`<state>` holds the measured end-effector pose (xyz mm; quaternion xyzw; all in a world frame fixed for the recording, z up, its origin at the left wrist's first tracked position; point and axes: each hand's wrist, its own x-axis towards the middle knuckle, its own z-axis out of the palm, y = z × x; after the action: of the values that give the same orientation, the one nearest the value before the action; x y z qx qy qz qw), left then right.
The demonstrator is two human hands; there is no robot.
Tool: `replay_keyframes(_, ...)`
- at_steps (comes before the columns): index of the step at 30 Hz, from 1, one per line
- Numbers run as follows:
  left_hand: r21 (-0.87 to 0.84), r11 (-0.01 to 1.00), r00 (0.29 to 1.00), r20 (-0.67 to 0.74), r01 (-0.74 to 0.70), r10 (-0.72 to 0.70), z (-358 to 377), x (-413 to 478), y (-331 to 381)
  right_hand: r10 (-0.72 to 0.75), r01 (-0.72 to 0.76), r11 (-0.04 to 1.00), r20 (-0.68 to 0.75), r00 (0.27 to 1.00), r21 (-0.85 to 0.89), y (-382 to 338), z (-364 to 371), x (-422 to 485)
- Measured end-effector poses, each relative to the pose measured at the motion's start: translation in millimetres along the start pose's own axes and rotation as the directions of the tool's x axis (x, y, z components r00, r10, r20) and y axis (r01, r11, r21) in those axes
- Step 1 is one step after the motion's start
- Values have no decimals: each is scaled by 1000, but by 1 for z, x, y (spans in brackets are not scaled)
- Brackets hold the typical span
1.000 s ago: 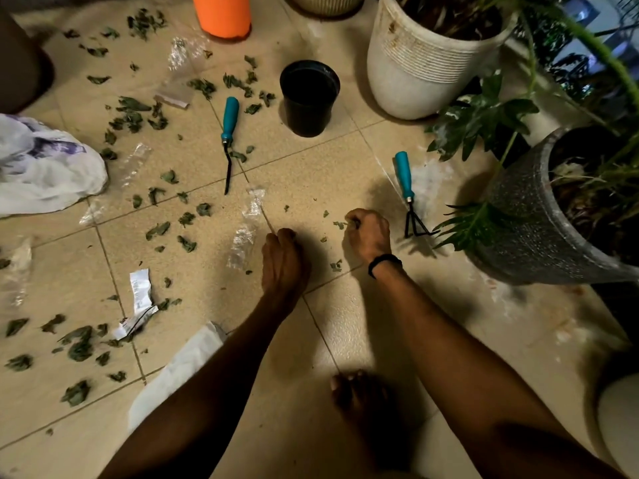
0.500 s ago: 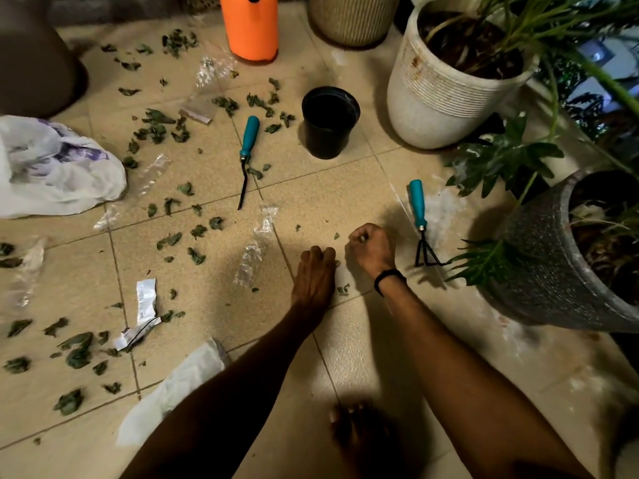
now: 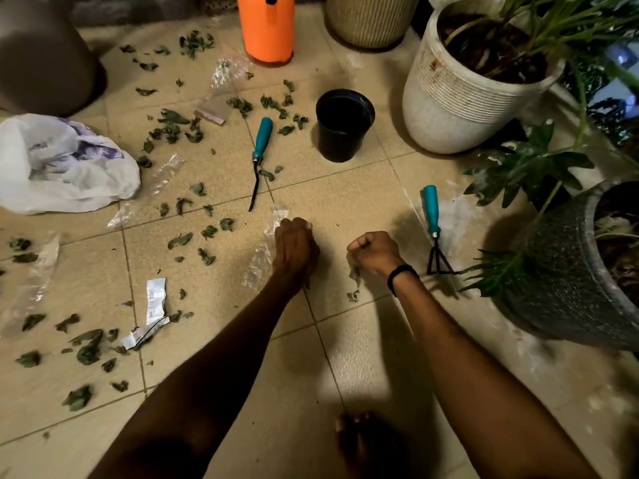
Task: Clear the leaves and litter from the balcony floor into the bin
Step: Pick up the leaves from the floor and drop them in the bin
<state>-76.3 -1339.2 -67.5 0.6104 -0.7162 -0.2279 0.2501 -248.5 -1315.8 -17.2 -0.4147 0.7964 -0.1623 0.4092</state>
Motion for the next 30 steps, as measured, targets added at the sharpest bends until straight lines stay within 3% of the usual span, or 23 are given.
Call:
replay_keyframes(3, 45, 998, 994, 105, 36, -41, -1, -6, 5, 38, -38, 998, 1, 999, 47, 11, -4, -11)
replay_keyframes(5, -24, 995, 991, 93, 97, -94, -2, -10, 5, -3, 3, 1000, -2, 1000, -14, 22, 3, -19)
replay_keyframes(8, 50, 999, 998, 64, 1, -4, 3, -14, 2, -62, 65, 994, 33, 998, -88, 39, 14, -35)
replay_keyframes(10, 27, 999, 995, 95, 37, -40, 3, -9, 5, -125, 130, 988, 67, 990, -78, 47, 20, -44)
replay_keyframes(15, -338, 917, 975, 4, 210, -222, -9, -18, 8, -341, 373, 845, 151, 928, -383, 59, 36, -58)
replay_keyframes(16, -433, 844, 946, 69, 315, -318, -15, -22, 11, -352, 375, 840, 131, 927, -392, 60, 38, -60)
replay_keyframes(17, -572, 680, 880, 192, 459, -434, -21, -25, 14, -365, 366, 844, 82, 928, -391, 62, 38, -61)
replay_keyframes(19, -742, 177, 706, 495, 647, -506, -33, -30, 16, -371, 361, 886, 23, 928, -292, 63, 39, -67)
replay_keyframes(21, -738, -199, 608, 653, 645, -451, -45, -35, 10, -302, 296, 921, 13, 953, -253, 56, 38, -71)
replay_keyframes(23, -721, -327, 566, 686, 611, -457, -52, -39, -1, -250, 252, 947, 33, 968, -202, 55, 36, -70)
replay_keyframes(24, -714, -316, 545, 688, 625, -479, -54, -42, -3, -209, 207, 960, 4, 978, -189, 54, 35, -67)
replay_keyframes(25, -722, -241, 549, 663, 648, -509, -53, -45, -5, -153, 149, 982, -23, 988, -120, 54, 33, -64)
replay_keyframes(26, -738, -85, 586, 595, 670, -551, -54, -48, -3, -98, 98, 995, -38, 995, -4, 51, 31, -63)
replay_keyframes(28, -628, 440, 741, 361, 642, -566, -50, -56, -2, 50, -46, 971, -13, 999, 236, 45, 28, -63)
replay_keyframes(29, -461, 709, 845, 247, 533, -475, -46, -62, -3, 82, -78, 951, -1, 997, 299, 44, 28, -62)
replay_keyframes(30, -297, 872, 919, 194, 389, -344, -41, -70, -5, 84, -83, 942, 10, 996, 325, 43, 29, -61)
